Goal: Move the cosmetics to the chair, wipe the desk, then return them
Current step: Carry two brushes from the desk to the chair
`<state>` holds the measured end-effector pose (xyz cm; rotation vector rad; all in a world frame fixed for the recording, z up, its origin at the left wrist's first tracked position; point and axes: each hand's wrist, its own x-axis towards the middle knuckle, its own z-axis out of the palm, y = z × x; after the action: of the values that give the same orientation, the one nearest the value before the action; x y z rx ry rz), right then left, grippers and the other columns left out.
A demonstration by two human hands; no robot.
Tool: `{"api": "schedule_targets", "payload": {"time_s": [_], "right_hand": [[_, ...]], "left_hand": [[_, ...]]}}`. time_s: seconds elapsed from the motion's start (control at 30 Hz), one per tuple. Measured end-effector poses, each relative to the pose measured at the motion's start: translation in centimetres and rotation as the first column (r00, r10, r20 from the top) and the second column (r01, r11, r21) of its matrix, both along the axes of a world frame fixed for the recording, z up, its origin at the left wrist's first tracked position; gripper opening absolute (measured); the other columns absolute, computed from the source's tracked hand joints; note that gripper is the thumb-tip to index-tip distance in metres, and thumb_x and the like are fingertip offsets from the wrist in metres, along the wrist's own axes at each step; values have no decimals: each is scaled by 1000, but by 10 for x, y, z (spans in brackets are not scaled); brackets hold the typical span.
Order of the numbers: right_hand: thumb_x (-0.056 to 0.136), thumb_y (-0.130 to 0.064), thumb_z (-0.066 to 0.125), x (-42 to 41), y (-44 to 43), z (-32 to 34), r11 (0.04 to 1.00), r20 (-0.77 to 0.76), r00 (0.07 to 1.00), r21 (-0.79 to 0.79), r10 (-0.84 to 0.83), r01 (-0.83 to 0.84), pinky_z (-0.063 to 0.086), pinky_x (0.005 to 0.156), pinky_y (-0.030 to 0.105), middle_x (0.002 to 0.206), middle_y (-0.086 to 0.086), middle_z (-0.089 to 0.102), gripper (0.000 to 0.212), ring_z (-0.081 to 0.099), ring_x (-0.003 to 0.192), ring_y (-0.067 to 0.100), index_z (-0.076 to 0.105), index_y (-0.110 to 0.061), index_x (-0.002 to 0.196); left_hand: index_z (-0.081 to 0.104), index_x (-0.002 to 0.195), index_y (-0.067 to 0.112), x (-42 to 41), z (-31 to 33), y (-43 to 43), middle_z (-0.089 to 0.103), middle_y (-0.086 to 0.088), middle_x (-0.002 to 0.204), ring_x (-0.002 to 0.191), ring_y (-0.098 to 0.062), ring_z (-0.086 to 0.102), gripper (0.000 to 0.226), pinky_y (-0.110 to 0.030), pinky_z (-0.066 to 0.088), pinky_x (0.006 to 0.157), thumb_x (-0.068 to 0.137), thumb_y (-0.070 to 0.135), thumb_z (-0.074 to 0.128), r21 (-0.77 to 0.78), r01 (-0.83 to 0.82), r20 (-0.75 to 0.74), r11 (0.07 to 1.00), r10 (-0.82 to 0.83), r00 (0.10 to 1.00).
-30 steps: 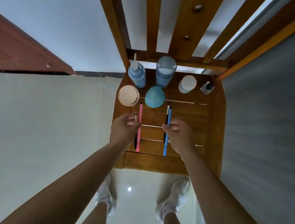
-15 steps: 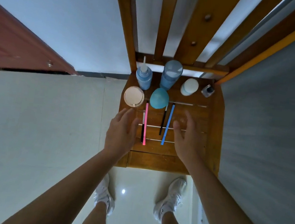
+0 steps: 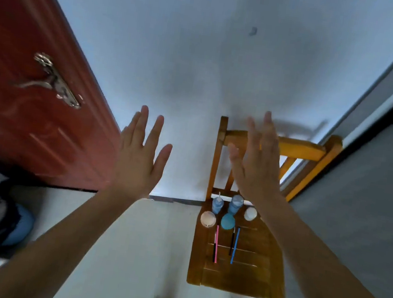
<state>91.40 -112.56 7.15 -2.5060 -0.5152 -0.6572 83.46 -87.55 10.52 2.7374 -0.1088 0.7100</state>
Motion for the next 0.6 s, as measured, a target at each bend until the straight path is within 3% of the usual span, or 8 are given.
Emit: {"api": "schedule_targets", "payload": {"time_s": [0.13,0.23,0.4,0.6], "right_hand": [[106,-49,39,-17,60,101,982,106,978,47,177,-183,14,123,43,168,14,1,66,5,155,28,16,-19,160],[105,-48,38,-43,103,135,920,212,905,58,368,-388,15,124,42,168,14,6,64,9,155,27,21,-18,159],[103,-39,50,-115,196,146,676,367,645,57,670,-735,29,118,51,163,23,19,62,21,152,35,34,-10,155],[101,-41,52,-285,296,141,318,285,304,-2,909,-948,31,115,57,163,27,17,64,23,149,43,35,-10,155]], "left_hand": [[36,150,4,-74,101,45,20,-25,160,148,-41,22,57,-54,22,119,102,33,44,34,-216,140,976,209,968],[32,152,5,-158,142,72,16,-22,162,150,-38,18,60,-46,15,122,103,36,42,12,-426,222,905,412,884],[33,152,4,-327,146,73,16,-23,162,150,-39,16,63,-48,15,121,101,42,37,15,-774,217,633,754,620],[24,156,18,-522,128,42,8,-11,166,153,-27,6,68,-54,17,119,99,53,32,35,-969,115,244,962,247]]}}
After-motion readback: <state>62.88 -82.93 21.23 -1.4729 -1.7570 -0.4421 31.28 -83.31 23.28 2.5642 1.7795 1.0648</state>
